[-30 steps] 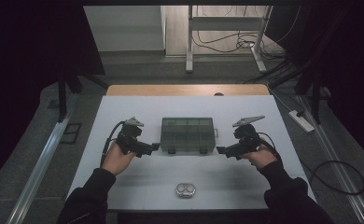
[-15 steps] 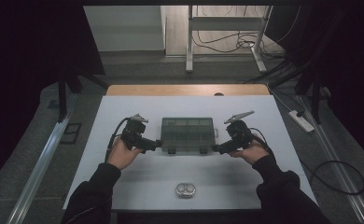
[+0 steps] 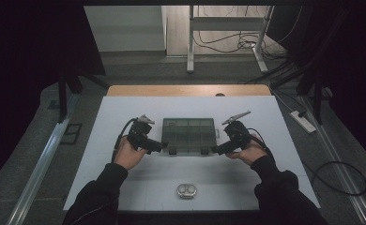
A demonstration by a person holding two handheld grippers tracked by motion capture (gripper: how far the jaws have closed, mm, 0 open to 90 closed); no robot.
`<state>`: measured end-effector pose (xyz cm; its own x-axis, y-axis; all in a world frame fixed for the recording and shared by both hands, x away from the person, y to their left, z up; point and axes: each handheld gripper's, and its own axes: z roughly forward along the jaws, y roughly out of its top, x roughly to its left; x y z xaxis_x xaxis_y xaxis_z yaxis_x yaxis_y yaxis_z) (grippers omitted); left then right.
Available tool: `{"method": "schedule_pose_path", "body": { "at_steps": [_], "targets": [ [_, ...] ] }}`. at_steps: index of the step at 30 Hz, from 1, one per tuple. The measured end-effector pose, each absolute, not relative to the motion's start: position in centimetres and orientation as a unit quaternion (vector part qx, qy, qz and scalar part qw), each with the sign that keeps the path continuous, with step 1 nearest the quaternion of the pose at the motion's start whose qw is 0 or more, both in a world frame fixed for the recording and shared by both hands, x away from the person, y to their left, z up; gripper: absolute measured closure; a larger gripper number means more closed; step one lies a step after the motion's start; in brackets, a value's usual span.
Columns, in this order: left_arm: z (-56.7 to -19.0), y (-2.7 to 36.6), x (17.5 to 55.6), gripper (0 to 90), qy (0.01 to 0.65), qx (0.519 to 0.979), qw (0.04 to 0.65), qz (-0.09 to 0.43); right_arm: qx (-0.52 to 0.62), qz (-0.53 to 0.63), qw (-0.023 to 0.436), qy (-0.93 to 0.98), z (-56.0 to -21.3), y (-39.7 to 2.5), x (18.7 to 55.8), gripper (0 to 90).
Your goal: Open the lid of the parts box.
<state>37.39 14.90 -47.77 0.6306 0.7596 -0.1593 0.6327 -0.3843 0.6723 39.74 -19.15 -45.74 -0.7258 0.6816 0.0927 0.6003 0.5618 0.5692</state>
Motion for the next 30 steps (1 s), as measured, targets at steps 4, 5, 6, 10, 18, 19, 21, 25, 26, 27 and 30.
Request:
{"method": "schedule_pose_path", "body": {
  "at_steps": [4,5,6,10,18,19,21,25,26,27,30],
  "targets": [
    [-48.0,14.8,37.2,0.0,0.417,0.828,0.363,0.095,0.361,0.286,0.069,0.885,-46.1,-19.0,39.6,2.1],
    [-48.1,14.8,37.1,0.0,0.415,0.829,0.362,0.097,0.361,0.284,0.067,0.886,-46.3,-18.9,39.6,4.2],
    [-48.1,14.8,37.1,0.0,0.415,0.829,0.362,0.097,0.361,0.284,0.067,0.886,-46.3,-18.9,39.6,4.2],
    [-48.4,14.7,36.9,0.0,0.413,0.829,0.364,0.096,0.353,0.279,0.067,0.89,-46.6,-18.9,39.3,11.9],
    [-49.0,14.9,36.8,0.0,0.41,0.831,0.365,0.09,0.342,0.265,0.071,0.899,-47.3,-19.1,39.2,40.2],
    [-49.1,15.0,36.8,0.0,0.41,0.83,0.367,0.089,0.338,0.263,0.068,0.901,-47.4,-19.2,39.2,46.0],
    [-49.2,15.1,36.9,0.0,0.409,0.831,0.368,0.086,0.337,0.26,0.068,0.902,-47.4,-19.2,39.2,49.3],
    [-49.5,15.4,37.0,0.0,0.407,0.827,0.379,0.079,0.331,0.245,0.068,0.908,-47.9,-19.3,39.3,64.9],
    [-49.5,15.4,37.0,0.0,0.407,0.825,0.384,0.077,0.33,0.242,0.067,0.91,-48.0,-19.3,39.3,68.0],
    [-49.5,15.4,37.0,0.0,0.406,0.825,0.385,0.077,0.328,0.239,0.068,0.911,-48.1,-19.3,39.3,71.3],
    [-49.5,15.4,37.0,0.0,0.401,0.826,0.387,0.082,0.328,0.245,0.061,0.91,-48.3,-19.3,39.4,80.0]
  ]
}}
